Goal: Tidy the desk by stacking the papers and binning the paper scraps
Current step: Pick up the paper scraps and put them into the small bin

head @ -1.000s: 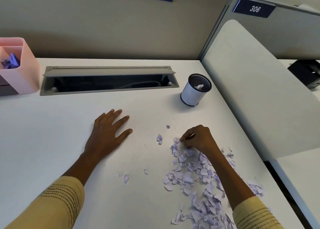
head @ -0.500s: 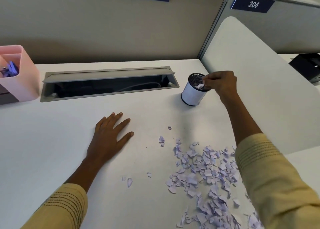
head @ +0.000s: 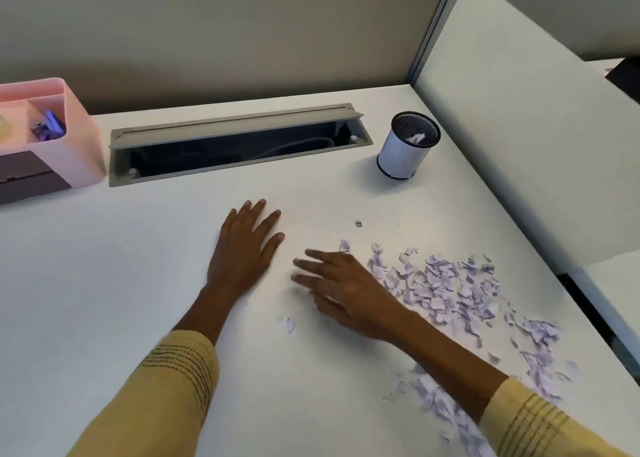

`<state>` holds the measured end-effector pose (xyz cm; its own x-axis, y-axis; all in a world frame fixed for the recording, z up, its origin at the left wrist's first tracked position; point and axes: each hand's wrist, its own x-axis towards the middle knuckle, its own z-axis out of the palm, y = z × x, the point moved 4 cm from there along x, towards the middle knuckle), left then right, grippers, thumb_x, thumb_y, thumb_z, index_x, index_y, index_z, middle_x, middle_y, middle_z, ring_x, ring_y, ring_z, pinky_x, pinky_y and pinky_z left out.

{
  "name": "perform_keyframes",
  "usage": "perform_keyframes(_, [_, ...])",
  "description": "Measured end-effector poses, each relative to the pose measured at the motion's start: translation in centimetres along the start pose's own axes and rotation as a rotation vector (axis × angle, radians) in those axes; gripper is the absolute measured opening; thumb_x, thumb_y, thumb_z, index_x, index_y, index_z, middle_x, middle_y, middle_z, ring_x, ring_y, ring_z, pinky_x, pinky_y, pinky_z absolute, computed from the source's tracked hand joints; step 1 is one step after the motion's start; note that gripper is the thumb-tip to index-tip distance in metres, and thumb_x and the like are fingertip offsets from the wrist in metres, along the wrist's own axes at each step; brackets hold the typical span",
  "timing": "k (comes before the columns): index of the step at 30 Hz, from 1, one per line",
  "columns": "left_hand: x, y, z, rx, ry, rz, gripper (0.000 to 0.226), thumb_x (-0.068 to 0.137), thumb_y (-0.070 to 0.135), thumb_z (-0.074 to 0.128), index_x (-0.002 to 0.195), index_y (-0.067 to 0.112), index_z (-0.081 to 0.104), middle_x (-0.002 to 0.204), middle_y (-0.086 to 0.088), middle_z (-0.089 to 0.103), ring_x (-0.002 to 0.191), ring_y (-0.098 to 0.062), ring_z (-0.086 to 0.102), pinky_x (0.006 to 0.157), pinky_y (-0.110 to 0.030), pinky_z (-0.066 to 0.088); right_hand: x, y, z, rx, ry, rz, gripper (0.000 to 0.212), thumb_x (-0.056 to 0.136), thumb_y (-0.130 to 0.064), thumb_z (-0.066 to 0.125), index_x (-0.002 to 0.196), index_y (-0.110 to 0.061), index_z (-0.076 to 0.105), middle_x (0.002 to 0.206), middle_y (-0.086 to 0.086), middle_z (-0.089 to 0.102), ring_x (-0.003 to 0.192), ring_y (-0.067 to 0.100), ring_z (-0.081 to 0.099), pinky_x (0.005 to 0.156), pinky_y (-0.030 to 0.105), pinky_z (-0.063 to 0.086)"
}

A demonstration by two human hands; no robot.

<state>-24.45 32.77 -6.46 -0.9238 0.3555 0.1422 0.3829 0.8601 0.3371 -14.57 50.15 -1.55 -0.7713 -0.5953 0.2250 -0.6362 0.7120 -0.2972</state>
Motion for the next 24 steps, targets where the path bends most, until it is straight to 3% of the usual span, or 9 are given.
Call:
perform_keyframes(3, [-1.0,-0.1,0.0,-0.011,-0.02,-0.007,0.058,0.096,0.045,0.021,0.142,0.019,0.044,0.154,-0.008,0.032,0.144,-0.026,0.024,0.119,-0.039,0.013,-2.0,-3.5,3.2,-0.093,-0.158,-0.178,0.043,0.097,-0.024,0.043,0.139,-0.022,0.045,0.151,0.001,0.036,0.144,0.024,0.022,0.115,0.043,0.024])
perform_keyframes(6, [-2.8,0.0,0.0,-0.066,-0.023,-0.014,0.057,0.096,0.041,0.02,0.143,0.018,0.043,0.155,-0.007,0.029,0.145,-0.025,0.021,0.12,-0.036,0.009,-3.7,-4.3,4.2,-0.149,-0.239,-0.214,0.049,0.098,-0.028,0.04,0.146,-0.02,0.033,0.156,0.001,0.024,0.146,0.022,0.013,0.117,0.045,0.019])
perform_keyframes(11, [-6.2,0.8,-0.8,-0.174,-0.027,-0.042,0.052,0.096,0.031,0.025,0.142,0.016,0.044,0.155,-0.007,0.027,0.146,-0.023,0.018,0.12,-0.034,0.005,-4.9,-0.8,3.1,-0.307,-0.277,0.048,0.057,0.101,-0.043,0.024,0.15,-0.014,0.022,0.158,0.004,0.018,0.146,0.02,0.014,0.117,0.042,0.012])
perform_keyframes(16, [-9.0,2.5,-1.3,-0.23,-0.055,-0.1,0.054,0.094,0.037,0.027,0.142,0.017,0.042,0.156,-0.008,0.025,0.147,-0.023,0.015,0.12,-0.034,0.002,-5.4,4.0,0.8,-0.391,-0.288,0.438,0.077,0.097,-0.057,0.004,0.14,-0.005,0.042,0.148,0.011,0.039,0.139,0.029,0.033,0.112,0.045,0.015])
perform_keyframes(18, [-10.2,3.3,-1.0,-0.194,-0.054,-0.121,0.056,0.095,0.044,0.026,0.142,0.018,0.044,0.155,-0.01,0.028,0.146,-0.026,0.019,0.12,-0.038,0.005,-5.0,4.3,0.6,-0.38,-0.294,0.428,0.075,0.097,-0.058,0.005,0.14,-0.01,0.042,0.148,0.008,0.04,0.139,0.03,0.033,0.112,0.046,0.016])
perform_keyframes(21, [-12.1,5.2,-0.5,-0.106,-0.04,-0.141,0.068,0.094,0.059,0.016,0.139,0.02,0.048,0.152,-0.011,0.033,0.144,-0.029,0.023,0.119,-0.045,0.009,-4.2,3.9,1.2,-0.382,-0.326,0.251,0.066,0.095,-0.059,0.014,0.144,-0.02,0.037,0.151,0.002,0.035,0.141,0.027,0.029,0.113,0.05,0.017])
perform_keyframes(24, [-13.3,6.6,-0.2,-0.05,-0.028,-0.191,0.066,0.094,0.06,0.018,0.139,0.021,0.048,0.153,-0.011,0.032,0.145,-0.028,0.021,0.118,-0.047,0.006,-3.3,5.3,0.4,-0.373,-0.36,0.3,0.076,0.093,-0.064,0.006,0.143,-0.018,0.039,0.15,0.002,0.038,0.14,0.028,0.031,0.112,0.056,0.025])
